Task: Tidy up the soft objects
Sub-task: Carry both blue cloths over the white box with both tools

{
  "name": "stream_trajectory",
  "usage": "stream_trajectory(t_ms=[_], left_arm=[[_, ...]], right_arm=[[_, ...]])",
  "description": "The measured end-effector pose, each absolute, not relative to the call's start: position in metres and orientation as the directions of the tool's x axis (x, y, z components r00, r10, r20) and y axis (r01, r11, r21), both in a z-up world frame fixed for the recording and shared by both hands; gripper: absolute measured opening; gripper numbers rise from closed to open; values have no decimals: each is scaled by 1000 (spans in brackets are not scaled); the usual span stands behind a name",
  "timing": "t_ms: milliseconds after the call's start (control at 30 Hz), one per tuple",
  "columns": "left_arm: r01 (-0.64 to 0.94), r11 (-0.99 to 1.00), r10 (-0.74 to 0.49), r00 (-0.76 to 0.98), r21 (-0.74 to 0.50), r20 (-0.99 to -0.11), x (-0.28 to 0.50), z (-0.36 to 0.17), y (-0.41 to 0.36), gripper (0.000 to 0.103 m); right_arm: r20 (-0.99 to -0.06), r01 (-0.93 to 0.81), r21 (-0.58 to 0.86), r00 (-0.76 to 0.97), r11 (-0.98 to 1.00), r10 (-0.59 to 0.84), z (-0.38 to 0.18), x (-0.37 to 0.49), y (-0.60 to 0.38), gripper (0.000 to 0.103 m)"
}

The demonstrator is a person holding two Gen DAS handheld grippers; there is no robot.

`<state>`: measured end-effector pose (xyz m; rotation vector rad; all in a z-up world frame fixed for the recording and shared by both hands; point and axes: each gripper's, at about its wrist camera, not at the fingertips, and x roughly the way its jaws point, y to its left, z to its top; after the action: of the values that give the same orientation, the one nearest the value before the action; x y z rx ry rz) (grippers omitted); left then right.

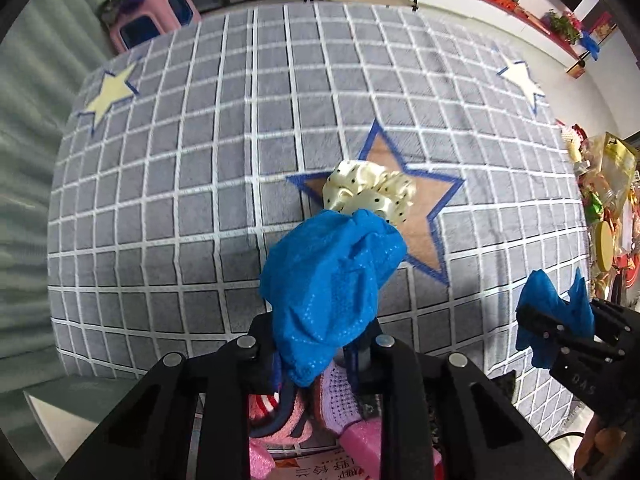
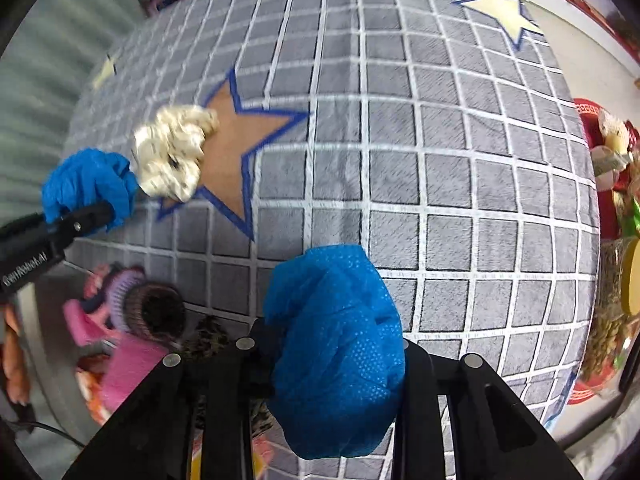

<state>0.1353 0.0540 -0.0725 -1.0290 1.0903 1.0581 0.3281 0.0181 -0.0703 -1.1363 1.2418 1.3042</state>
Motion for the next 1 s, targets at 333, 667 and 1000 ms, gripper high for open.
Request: stream_trajectory(t_ms=[333, 667, 1000], left_arm=[[-970, 217, 182, 154, -113, -971, 100, -36, 29, 25], [-966, 228, 198, 172, -125, -965, 86, -23, -2, 25], [-964, 226, 220, 192, -141, -957, 63, -1, -38, 25]], right_arm=[[-991, -995, 98, -94, 36, 92, -45, 355, 2, 30], [-985, -991, 121, -113, 50, 129, -27, 339, -21, 30], [-963, -982, 187, -189, -28, 191, 18, 289, -26, 30]])
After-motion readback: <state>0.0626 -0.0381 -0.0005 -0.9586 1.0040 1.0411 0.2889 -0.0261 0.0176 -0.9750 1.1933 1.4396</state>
